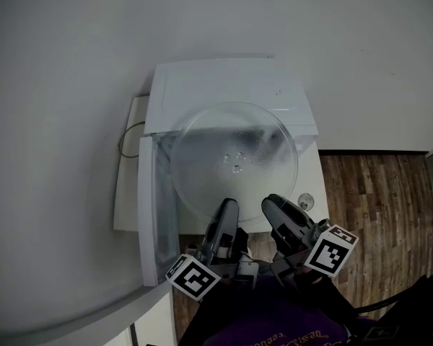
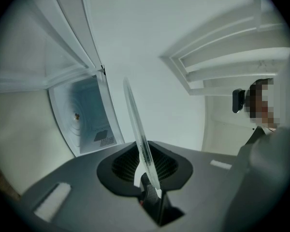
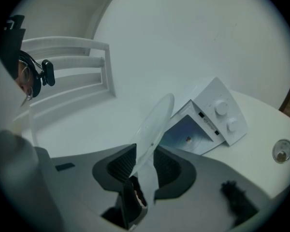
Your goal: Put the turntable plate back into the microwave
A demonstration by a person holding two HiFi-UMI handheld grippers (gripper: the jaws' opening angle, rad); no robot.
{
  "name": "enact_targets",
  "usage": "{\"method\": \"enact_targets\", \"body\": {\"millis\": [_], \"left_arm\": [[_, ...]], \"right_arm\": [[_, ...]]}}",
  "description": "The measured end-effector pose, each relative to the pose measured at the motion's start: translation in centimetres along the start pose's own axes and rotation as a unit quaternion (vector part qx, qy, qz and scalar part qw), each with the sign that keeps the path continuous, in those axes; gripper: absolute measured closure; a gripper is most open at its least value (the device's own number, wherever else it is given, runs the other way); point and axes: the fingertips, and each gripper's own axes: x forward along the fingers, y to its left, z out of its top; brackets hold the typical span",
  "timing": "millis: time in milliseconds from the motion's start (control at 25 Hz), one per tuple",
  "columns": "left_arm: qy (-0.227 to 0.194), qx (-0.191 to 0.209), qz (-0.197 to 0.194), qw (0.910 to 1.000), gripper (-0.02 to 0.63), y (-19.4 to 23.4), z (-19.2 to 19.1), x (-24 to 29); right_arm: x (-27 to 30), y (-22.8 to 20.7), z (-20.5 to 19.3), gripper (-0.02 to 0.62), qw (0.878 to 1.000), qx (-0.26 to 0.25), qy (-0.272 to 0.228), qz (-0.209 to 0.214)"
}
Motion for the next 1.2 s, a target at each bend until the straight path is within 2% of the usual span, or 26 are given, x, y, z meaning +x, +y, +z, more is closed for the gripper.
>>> {"method": "enact_targets", "body": {"millis": [440, 720, 920, 1200], "left_arm": [[-0.020, 0.004, 0.003, 0.9998, 0.552, -0.5, -0.8, -2.6], [-0.029, -0.017, 0.015, 0.9993, 0.549, 0.2, -1.7, -3.6], [-0.029, -0.010, 0.024, 0.9992, 0.552, 1.1, -2.2, -4.5], [-0.033, -0.037, 0.042, 0.9979, 0.552, 2.8, -3.0, -5.0]], "right_arm": [[-1.5, 0.9, -1.8, 0.477, 1.000, -0.003, 0.013, 0.018], [-2.0, 0.6, -2.9, 0.476, 0.999, -0.003, 0.031, 0.015], [-2.2, -0.1, -4.1, 0.476, 0.999, 0.006, 0.047, 0.013], [-2.1, -1.3, -5.2, 0.474, 0.997, 0.013, 0.070, 0.005]]}}
